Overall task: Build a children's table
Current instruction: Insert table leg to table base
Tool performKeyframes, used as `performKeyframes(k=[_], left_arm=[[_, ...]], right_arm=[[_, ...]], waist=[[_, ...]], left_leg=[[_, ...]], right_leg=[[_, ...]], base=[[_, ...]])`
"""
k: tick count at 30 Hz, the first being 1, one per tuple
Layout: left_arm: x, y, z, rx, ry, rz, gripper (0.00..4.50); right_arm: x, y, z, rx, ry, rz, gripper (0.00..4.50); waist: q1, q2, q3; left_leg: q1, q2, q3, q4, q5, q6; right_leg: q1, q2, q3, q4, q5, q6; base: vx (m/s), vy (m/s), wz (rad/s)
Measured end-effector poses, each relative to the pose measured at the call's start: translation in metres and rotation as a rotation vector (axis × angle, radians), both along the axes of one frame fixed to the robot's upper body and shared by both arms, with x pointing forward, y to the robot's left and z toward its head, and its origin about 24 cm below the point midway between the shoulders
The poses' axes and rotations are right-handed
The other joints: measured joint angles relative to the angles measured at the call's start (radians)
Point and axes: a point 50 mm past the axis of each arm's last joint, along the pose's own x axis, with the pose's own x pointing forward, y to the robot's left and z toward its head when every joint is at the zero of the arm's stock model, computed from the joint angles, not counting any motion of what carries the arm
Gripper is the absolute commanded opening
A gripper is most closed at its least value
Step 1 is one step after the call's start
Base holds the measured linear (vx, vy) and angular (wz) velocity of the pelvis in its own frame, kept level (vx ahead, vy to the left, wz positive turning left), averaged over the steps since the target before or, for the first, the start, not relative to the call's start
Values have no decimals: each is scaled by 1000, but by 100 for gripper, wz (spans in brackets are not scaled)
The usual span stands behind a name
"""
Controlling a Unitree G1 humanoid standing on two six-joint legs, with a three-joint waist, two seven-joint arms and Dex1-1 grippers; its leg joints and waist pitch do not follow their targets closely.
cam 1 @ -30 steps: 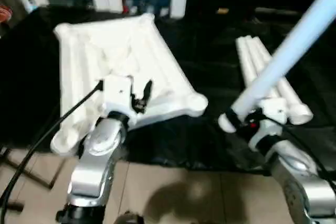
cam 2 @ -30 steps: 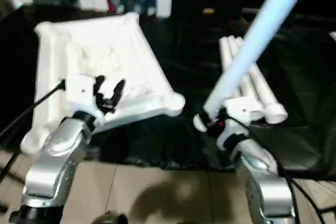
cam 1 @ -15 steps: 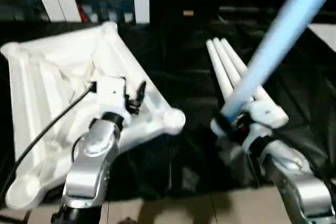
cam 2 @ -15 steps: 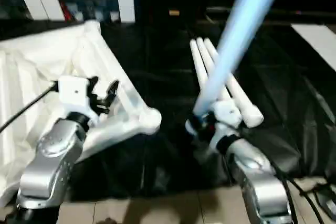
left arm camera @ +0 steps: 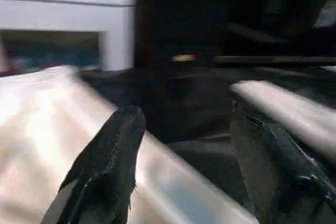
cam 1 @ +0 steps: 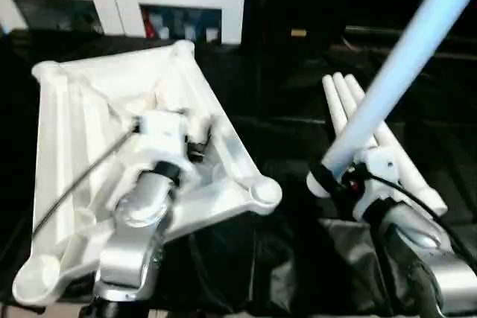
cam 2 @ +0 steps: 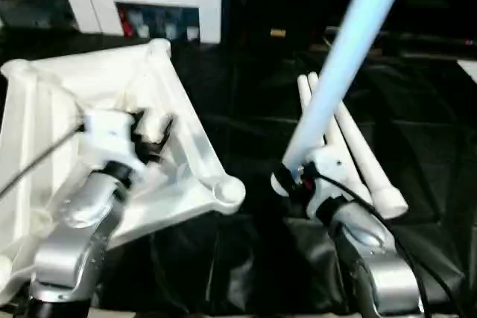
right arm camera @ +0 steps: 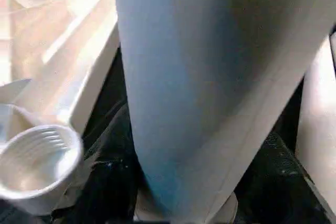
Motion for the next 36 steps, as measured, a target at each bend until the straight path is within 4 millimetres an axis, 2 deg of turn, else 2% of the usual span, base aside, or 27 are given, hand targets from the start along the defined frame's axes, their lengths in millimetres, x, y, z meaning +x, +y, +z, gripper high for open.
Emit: performKeyframes(k=[2, 4, 5, 7, 12, 14, 18, 19, 22, 25, 28, 30, 34, 36], left_arm=[[0, -4, 0, 5, 5, -102, 333], [2, -7, 0, 54, 7, -220, 336], [4, -9, -1, 85, 14, -279, 359], [5, -12, -5, 134, 39, -379, 376], [3, -12, -23, 272, 135, -561, 377], [1, -3, -29, 380, 192, -682, 377], [0, 9, -34, 433, 259, -749, 377], [-1, 10, -35, 438, 268, -757, 347], [-1, 12, -37, 439, 291, -770, 340], [-2, 20, -39, 462, 325, -765, 296], [-1, 26, -41, 476, 357, -748, 297], [-2, 27, -42, 469, 360, -739, 257], [-4, 30, -44, 467, 376, -731, 252], [-7, 32, -46, 472, 396, -724, 214]], right_arm=[[0, 0, 1, 4, -2, 2, 193], [3, 1, 4, 21, -5, 1, 193], [5, 0, 6, 38, -10, -3, 193], [6, -1, 9, 62, -14, -7, 193], [9, -6, 12, 79, -29, -18, 192], [9, -5, 11, 95, -29, -2, 192], [9, -4, 12, 113, -33, 21, 192], [9, -4, 12, 113, -34, 21, 192], [8, -3, 12, 130, -23, 26, 192], [6, -3, 10, 139, 11, 44, 192], [3, -3, 8, 139, 29, 55, 192], [1, -1, 9, 154, 35, 68, 192], [1, 1, 9, 162, 39, 77, 192], [1, 1, 9, 162, 42, 78, 192]], waist=[[-4, 0, 3], [-5, -1, 4], [-6, 0, 4], [-7, -1, 4], [-17, 0, 4], [-18, 2, 3], [-16, 8, 3], [-16, 9, 3], [-12, 11, 3], [-12, 12, 2], [-11, 12, 3], [-11, 12, 3], [-10, 11, 3], [-10, 10, 4]], left_leg=[[7, 18, 23, 0, 0, -3], [7, 23, 30, -1, 0, -4], [7, 24, 34, -2, 0, -5], [7, 27, 40, -3, 1, -5], [8, 30, 42, -6, 4, -10], [8, 30, 43, -10, 5, -12], [8, 33, 45, -12, 9, -17], [8, 33, 46, -12, 9, -17], [7, 36, 48, -14, 10, -18], [6, 38, 52, -22, 17, -16], [6, 39, 56, -28, 20, -16], [6, 39, 57, -29, 20, -16], [8, 44, 65, -30, 20, -16], [9, 48, 70, -30, 20, -16]], right_leg=[[9, -1, -8, -6, 4, -7], [9, -1, -8, -6, 3, -4], [8, -2, -7, -6, 2, -4], [8, -3, -7, -6, 2, -4], [5, -3, -8, -6, 2, -4], [1, -3, -8, -6, 3, -6], [-2, -2, -9, -4, 9, -13], [-3, -2, -9, -4, 14, -15], [-5, -1, -10, -4, 19, -20], [-11, 0, -10, -5, 16, -19], [-13, 0, -9, -6, 13, -22], [-14, 0, -10, -6, 12, -24], [-13, 0, -10, -6, 11, -23], [-13, 0, -9, -6, 11, -23]], base=[[-83, -10, 9], [-83, -6, 7], [-75, 0, 2], [-68, 0, 1], [0, 0, 0], [0, 0, 0], [0, 0, 0], [0, 0, 0], [17, -4, 0], [54, -11, -3], [0, 0, 0], [0, 0, 0], [0, 0, 0], [0, 0, 0]])
